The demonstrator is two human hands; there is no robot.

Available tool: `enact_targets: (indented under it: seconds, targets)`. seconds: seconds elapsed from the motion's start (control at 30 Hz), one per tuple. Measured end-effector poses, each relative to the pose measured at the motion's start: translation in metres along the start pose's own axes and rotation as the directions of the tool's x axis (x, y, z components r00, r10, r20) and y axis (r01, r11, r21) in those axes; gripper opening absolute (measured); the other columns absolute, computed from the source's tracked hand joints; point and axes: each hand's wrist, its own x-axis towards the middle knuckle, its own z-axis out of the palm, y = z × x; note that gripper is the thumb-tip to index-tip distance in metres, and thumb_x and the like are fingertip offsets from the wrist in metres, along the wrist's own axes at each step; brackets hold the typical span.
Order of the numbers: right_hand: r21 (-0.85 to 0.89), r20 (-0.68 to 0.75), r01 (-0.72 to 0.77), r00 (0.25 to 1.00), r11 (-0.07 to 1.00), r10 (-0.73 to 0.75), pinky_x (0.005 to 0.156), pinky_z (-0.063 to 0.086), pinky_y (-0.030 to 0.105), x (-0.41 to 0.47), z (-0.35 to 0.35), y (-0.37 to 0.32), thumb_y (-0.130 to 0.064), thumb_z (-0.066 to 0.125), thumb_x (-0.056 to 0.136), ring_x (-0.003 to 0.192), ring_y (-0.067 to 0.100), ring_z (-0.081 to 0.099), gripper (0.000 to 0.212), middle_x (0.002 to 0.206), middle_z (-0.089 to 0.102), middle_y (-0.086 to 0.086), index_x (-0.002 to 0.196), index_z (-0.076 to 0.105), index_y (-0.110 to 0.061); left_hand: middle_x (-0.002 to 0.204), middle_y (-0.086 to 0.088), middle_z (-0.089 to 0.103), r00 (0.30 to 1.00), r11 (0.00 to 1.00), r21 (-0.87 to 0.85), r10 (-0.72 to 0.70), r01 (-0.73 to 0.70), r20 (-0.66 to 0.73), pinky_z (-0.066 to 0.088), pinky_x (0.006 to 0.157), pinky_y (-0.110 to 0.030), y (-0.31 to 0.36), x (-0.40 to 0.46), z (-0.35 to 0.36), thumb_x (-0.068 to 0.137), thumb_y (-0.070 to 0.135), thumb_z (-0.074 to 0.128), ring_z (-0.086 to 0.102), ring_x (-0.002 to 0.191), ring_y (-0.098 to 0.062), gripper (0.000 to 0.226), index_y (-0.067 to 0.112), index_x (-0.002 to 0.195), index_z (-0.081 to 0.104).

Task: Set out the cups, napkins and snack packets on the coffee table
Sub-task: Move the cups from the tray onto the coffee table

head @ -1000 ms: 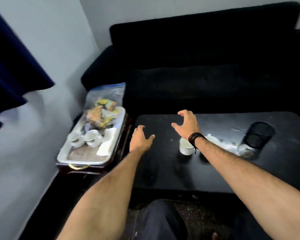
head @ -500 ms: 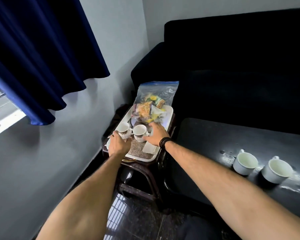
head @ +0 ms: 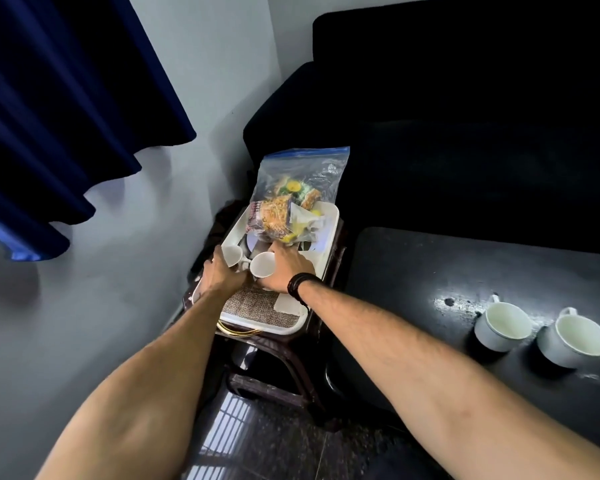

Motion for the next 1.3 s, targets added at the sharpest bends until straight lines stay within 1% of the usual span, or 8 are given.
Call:
enact_targets:
  seconds: [0.23, 0.37, 0.47, 0.6, 0.8, 1.03, 1.17, 1.3]
  targets:
    - [0.214, -0.118, 0.030, 0.993, 0.976, -0.004, 0.077, 0.046, 0.030, -0.007, -0.042, 0.025, -0.045, 0.080, 0.064, 0.103, 0.022, 0.060, 0.075, 0.119, 0.060, 0.001, 0.126, 0.042, -0.027, 0.124, -0.020, 0.050, 0.988, 0.993, -0.100, -0.070, 0.056, -0.134, 0.047, 0.086, -0.049, 0.017, -0.017, -0.002, 0.077, 0.045, 0.079, 0.056, 0.110, -0.042, 0.075, 0.007, 0.125, 0.036]
    - [0.207, -0.194, 0.035, 0.981, 0.978, 0.006, 0.086, 0.049, 0.033, -0.020, -0.105, 0.068, -0.036, 0.085, 0.061, 0.106, 0.021, 0.058, 0.074, 0.121, 0.058, 0.000, 0.125, 0.048, -0.026, 0.107, -0.014, 0.053, 0.957, 0.979, -0.175, 0.048, -0.102, -0.287, 0.040, 0.071, -0.039, 0.051, -0.047, -0.016, 0.075, 0.062, 0.071, 0.057, 0.093, -0.036, 0.072, 0.010, 0.111, 0.035]
    - [0.152, -0.216, -0.027, 0.975, 0.988, 0.060, 0.090, 0.049, 0.040, -0.045, -0.141, 0.109, -0.029, 0.086, 0.058, 0.106, 0.022, 0.057, 0.071, 0.119, 0.052, -0.001, 0.119, 0.051, -0.029, 0.110, -0.011, 0.059, 0.945, 0.966, -0.136, 0.177, -0.221, -0.276, 0.048, 0.074, -0.041, 0.084, -0.074, -0.014, 0.075, 0.066, 0.067, 0.060, 0.093, -0.033, 0.072, 0.017, 0.118, 0.037]
    - [-0.003, -0.035, -0.116, 0.993, 0.993, 0.116, 0.094, 0.048, 0.040, -0.090, -0.161, 0.161, -0.027, 0.085, 0.058, 0.109, 0.023, 0.057, 0.069, 0.117, 0.053, -0.001, 0.118, 0.053, -0.028, 0.105, -0.006, 0.059, 0.943, 0.944, -0.062, 0.316, -0.323, -0.108, 0.053, 0.078, -0.045, 0.117, -0.127, 0.024, 0.078, 0.072, 0.056, 0.061, 0.090, -0.031, 0.061, 0.038, 0.125, 0.039]
    - [-0.280, 0.268, -0.067, 0.953, 0.958, 0.145, 0.095, 0.047, 0.037, -0.149, -0.146, 0.201, -0.026, 0.079, 0.064, 0.118, 0.022, 0.054, 0.060, 0.124, 0.055, -0.002, 0.118, 0.054, -0.031, 0.116, -0.015, 0.058, 0.972, 0.985, -0.037, 0.170, -0.166, 0.163, 0.046, 0.082, -0.042, 0.123, -0.199, 0.110, 0.073, 0.061, 0.068, 0.060, 0.106, -0.039, 0.063, 0.021, 0.116, 0.045]
    - [-0.295, 0.243, -0.002, 0.967, 0.956, 0.077, 0.102, 0.038, 0.039, -0.169, -0.139, 0.227, -0.018, 0.072, 0.074, 0.126, 0.023, 0.043, 0.056, 0.128, 0.050, -0.002, 0.125, 0.051, -0.032, 0.126, -0.018, 0.048, 0.963, 0.999, 0.003, 0.031, -0.033, 0.267, 0.058, 0.081, -0.042, 0.143, -0.225, 0.155, 0.065, 0.060, 0.080, 0.061, 0.106, -0.036, 0.090, 0.014, 0.131, 0.039]
    - [-0.382, 0.146, -0.096, 0.976, 0.919, 0.163, 0.103, 0.040, 0.042, -0.176, -0.137, 0.224, -0.048, 0.079, 0.062, 0.127, 0.030, 0.037, 0.092, 0.135, 0.034, 0.006, 0.140, 0.035, -0.024, 0.104, -0.005, 0.057, 0.875, 0.974, 0.219, -0.052, -0.063, 0.482, 0.057, 0.062, -0.031, 0.148, -0.212, 0.139, 0.057, 0.055, 0.085, 0.069, 0.071, -0.020, 0.103, 0.019, 0.137, 0.031]
    - [-0.385, 0.086, -0.276, 0.940, 0.881, 0.332, 0.093, 0.047, 0.044, -0.181, -0.125, 0.218, -0.063, 0.082, 0.051, 0.114, 0.034, 0.052, 0.102, 0.130, 0.035, 0.011, 0.132, 0.038, -0.020, 0.137, -0.010, 0.046, 0.802, 0.924, 0.114, 0.249, -0.364, 0.543, 0.046, 0.102, -0.038, 0.137, -0.198, 0.132, 0.071, 0.043, 0.078, 0.054, 0.121, -0.028, 0.089, 0.030, 0.146, 0.032]
